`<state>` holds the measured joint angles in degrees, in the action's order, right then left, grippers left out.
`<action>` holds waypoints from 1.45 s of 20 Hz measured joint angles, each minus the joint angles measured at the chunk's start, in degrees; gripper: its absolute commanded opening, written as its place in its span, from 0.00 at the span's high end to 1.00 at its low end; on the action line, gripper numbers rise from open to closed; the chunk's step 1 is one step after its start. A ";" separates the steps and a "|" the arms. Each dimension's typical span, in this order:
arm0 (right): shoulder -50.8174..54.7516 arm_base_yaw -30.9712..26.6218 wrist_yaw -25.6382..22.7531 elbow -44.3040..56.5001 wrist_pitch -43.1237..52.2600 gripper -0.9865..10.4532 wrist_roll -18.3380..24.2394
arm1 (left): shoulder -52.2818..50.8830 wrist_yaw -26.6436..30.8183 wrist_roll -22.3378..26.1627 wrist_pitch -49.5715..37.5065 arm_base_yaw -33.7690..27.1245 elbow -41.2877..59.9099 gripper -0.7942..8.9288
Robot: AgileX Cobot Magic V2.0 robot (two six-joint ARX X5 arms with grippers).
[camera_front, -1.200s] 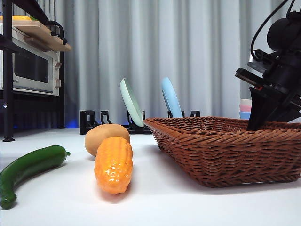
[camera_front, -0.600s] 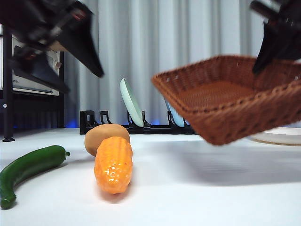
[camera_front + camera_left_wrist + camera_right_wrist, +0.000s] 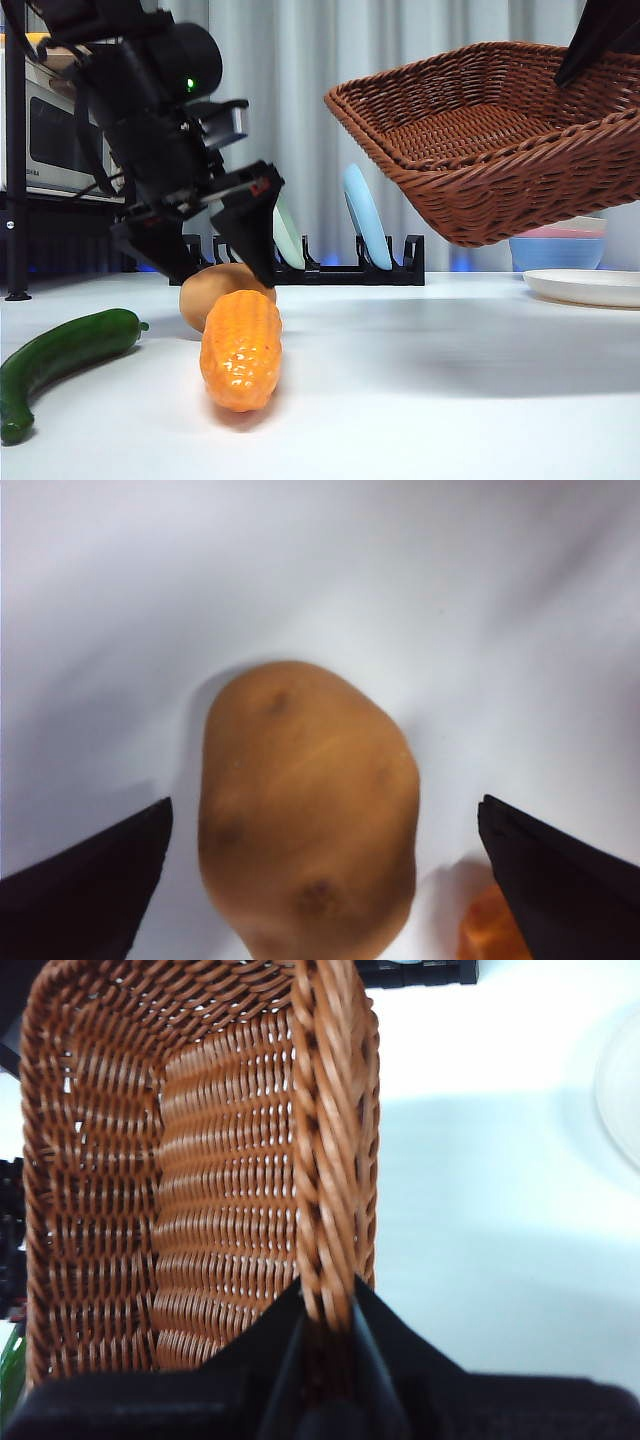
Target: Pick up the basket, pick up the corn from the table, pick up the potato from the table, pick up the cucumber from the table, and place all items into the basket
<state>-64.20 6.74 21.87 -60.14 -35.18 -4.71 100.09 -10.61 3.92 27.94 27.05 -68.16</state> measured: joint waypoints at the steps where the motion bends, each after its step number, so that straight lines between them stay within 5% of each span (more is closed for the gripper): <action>1: 0.00 0.00 0.00 0.00 0.00 0.92 0.00 | 0.70 0.02 0.00 -0.15 0.04 0.00 0.46; 3: 0.00 0.00 0.00 0.00 0.04 0.92 0.00 | 1.53 0.00 0.26 -0.15 0.13 0.00 0.86; 4: 0.00 0.00 0.00 0.00 0.00 0.92 0.00 | 1.55 0.00 0.81 -0.26 0.22 0.00 0.92; 10: -0.15 0.00 -0.33 0.00 0.24 0.92 -0.66 | -0.46 1.22 2.08 0.28 0.46 -1.16 0.93; 13: -1.84 0.00 -0.33 0.00 2.49 0.92 -1.64 | -8.31 5.68 2.10 3.30 0.46 -3.28 0.93; 17: -6.29 0.24 0.04 0.00 4.61 0.92 -4.33 | -20.79 4.22 -0.39 4.22 1.57 -4.98 0.93; 22: -11.50 3.02 0.13 0.00 7.78 0.92 -8.55 | -26.77 -3.61 -3.93 2.25 10.91 -5.03 0.93; 29: -12.28 4.90 1.31 0.00 8.20 0.92 -9.90 | -17.79 6.23 -5.05 -0.39 23.34 -5.01 0.93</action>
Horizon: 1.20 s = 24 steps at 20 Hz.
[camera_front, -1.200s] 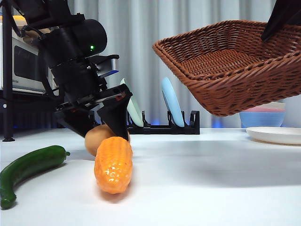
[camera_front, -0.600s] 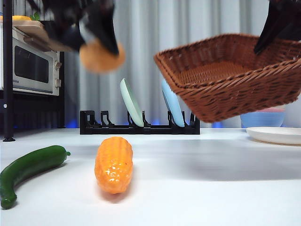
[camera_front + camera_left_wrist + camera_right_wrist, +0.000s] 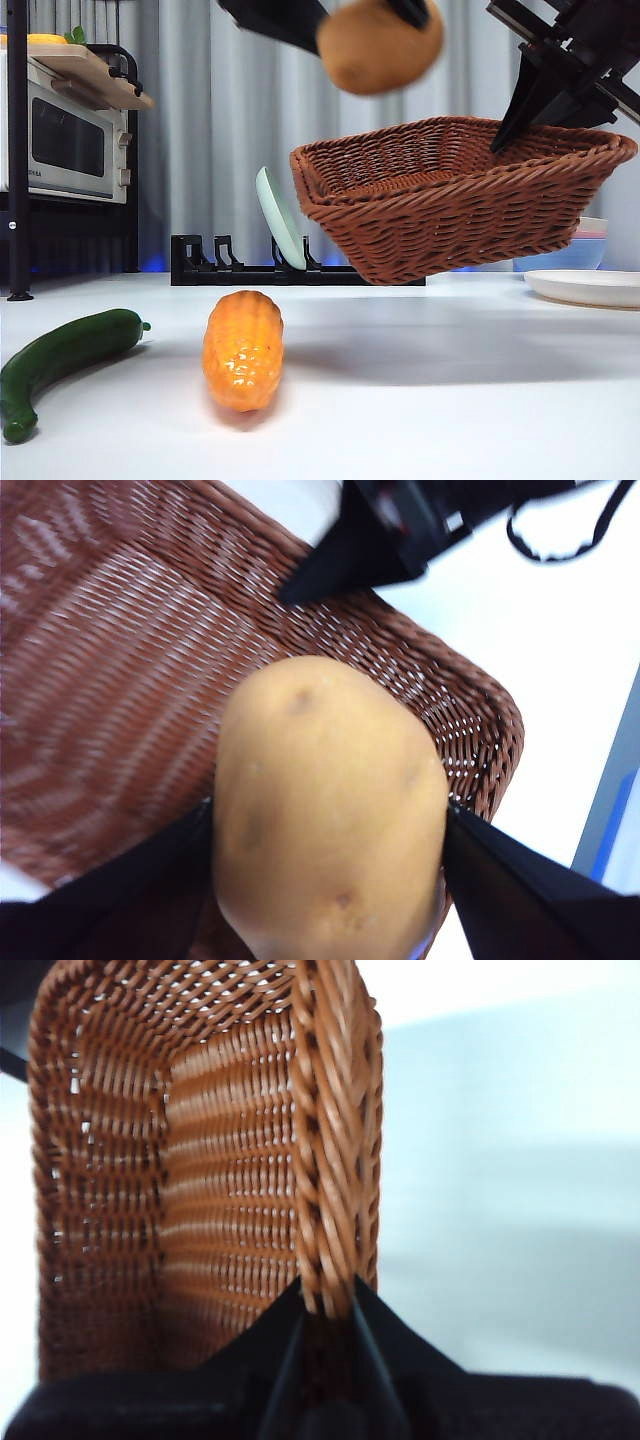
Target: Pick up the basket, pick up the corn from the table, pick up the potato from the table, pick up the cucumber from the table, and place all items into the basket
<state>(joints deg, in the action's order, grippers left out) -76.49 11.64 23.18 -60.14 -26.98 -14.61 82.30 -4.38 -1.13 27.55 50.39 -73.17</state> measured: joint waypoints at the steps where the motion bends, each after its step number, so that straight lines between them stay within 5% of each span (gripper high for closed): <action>1: 0.00 -0.02 1.42 0.00 0.00 0.92 -0.02 | 1.42 0.31 0.00 -0.13 0.59 0.00 0.93; 4: 0.00 -0.02 4.81 0.00 0.00 0.92 -0.17 | 6.27 0.44 0.00 -0.17 1.40 0.00 0.86; 7: 0.00 0.02 4.81 0.00 -0.02 0.92 -0.17 | 8.46 0.42 0.00 0.31 1.49 0.00 0.41; 14: 0.00 0.02 4.76 0.00 -0.04 0.92 -0.20 | 7.45 1.05 -1.73 0.70 1.51 0.00 0.40; 18: 0.00 0.02 4.76 0.00 -0.02 0.92 -0.20 | 2.14 1.53 -1.95 8.22 1.51 -1.73 0.40; 24: 0.00 0.02 4.76 0.00 -0.02 0.92 -0.17 | -12.74 15.32 -3.96 27.36 1.53 -5.09 0.40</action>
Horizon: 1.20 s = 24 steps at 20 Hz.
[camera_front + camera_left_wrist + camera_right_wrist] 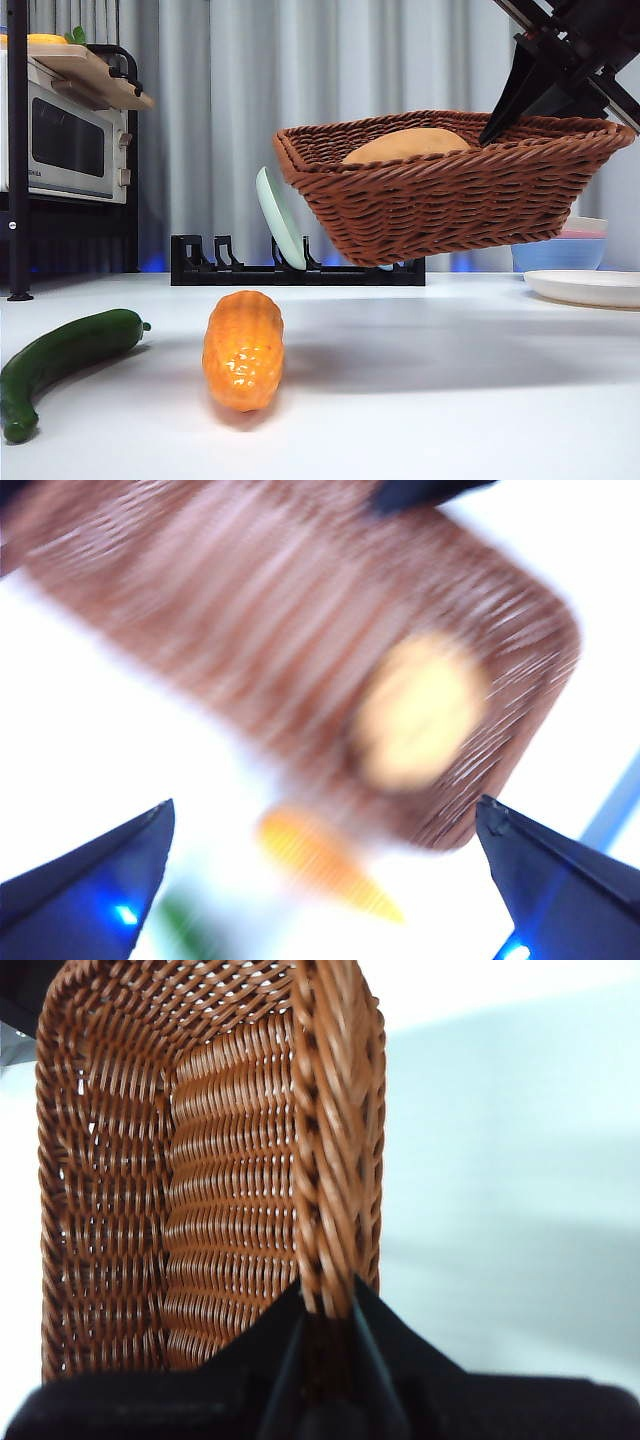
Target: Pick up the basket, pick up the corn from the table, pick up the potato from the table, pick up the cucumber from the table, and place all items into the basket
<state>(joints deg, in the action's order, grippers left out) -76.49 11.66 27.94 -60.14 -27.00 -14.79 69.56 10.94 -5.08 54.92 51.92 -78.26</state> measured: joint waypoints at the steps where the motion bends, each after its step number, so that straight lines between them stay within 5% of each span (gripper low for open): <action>1: 0.00 0.00 0.00 0.00 0.00 0.92 0.00 | -0.98 3.67 -1.16 4.52 0.00 -0.02 0.40; 5: 0.00 0.00 0.00 0.00 0.00 0.92 0.00 | -2.47 6.91 -6.05 13.81 0.00 2.38 0.40; 10: 0.00 0.00 0.00 0.00 0.00 0.92 0.04 | -3.08 6.60 -10.21 5.14 -1.22 14.34 0.40; 16: 0.00 -0.02 -0.04 0.00 0.02 0.92 0.20 | -2.75 -2.67 -11.96 -12.26 -12.90 31.89 0.41; 20: 0.00 -0.02 -0.04 0.00 0.17 0.92 0.22 | -1.25 -9.27 -11.45 -20.37 -19.76 36.72 0.41; 24: 0.00 -0.02 -0.04 0.00 1.66 0.92 0.20 | 2.62 -9.66 -10.49 -24.00 -20.76 36.74 0.48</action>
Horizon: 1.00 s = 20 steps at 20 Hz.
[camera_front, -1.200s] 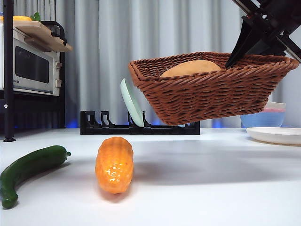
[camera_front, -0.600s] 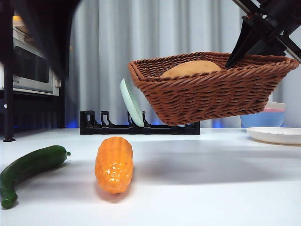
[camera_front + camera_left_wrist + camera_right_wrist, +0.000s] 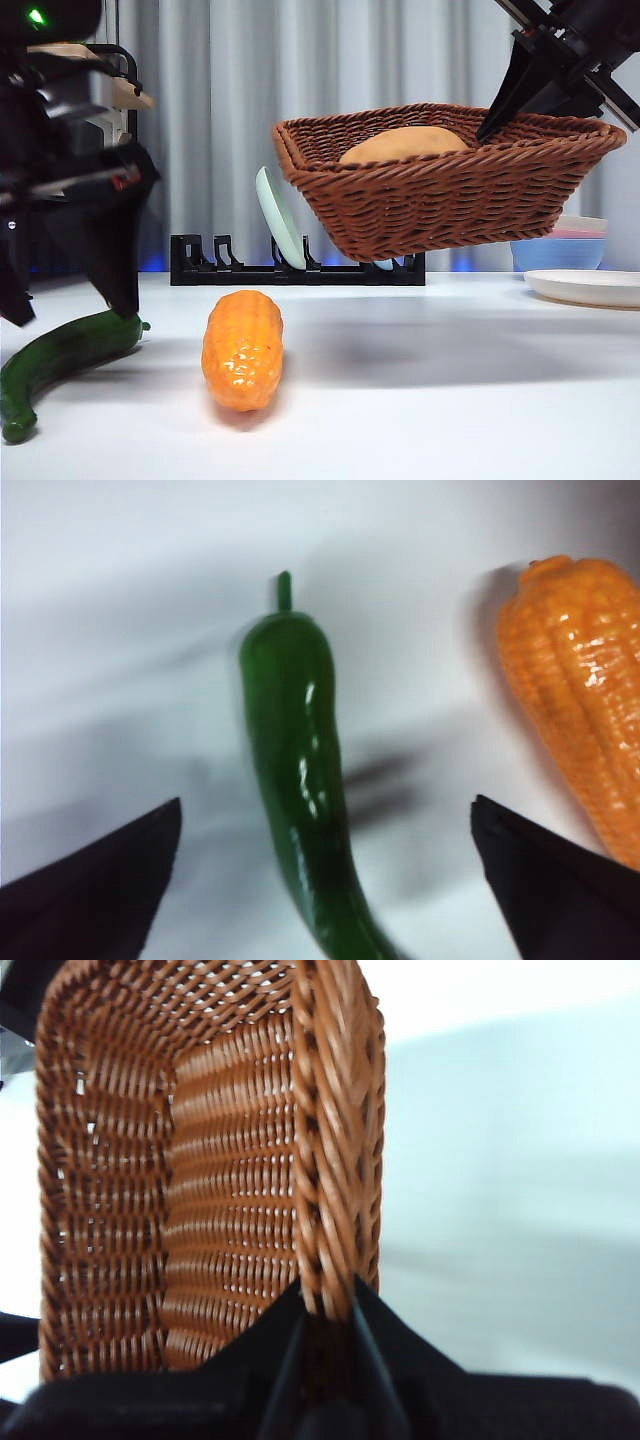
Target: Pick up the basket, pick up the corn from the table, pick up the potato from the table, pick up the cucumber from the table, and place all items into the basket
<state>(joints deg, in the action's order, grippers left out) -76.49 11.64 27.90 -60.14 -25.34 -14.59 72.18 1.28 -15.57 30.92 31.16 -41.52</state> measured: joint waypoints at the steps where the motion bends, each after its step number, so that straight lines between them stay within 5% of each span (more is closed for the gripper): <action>1: 0.00 0.00 -0.02 0.00 -0.02 0.92 0.00 | 1.27 0.00 0.13 -0.61 0.00 0.00 0.48; 5: 0.00 0.00 -0.02 0.00 -0.02 0.92 0.00 | 6.67 0.48 1.42 -3.10 0.00 -0.07 0.50; 8: 0.00 0.00 -0.02 0.00 -0.02 0.92 0.00 | 7.48 0.85 2.36 -4.85 -0.04 -0.13 0.95; 14: 0.00 0.00 -0.04 0.00 -0.02 0.92 0.00 | 5.64 -0.81 7.08 1.11 -0.09 -0.74 0.93; 20: 0.00 0.00 -0.33 0.00 -0.02 0.92 0.00 | -10.16 -18.97 17.20 21.86 -0.09 -14.58 0.93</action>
<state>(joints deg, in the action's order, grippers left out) -76.49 11.64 27.57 -60.14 -25.36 -14.59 62.02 -17.69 1.63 52.77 31.07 -56.10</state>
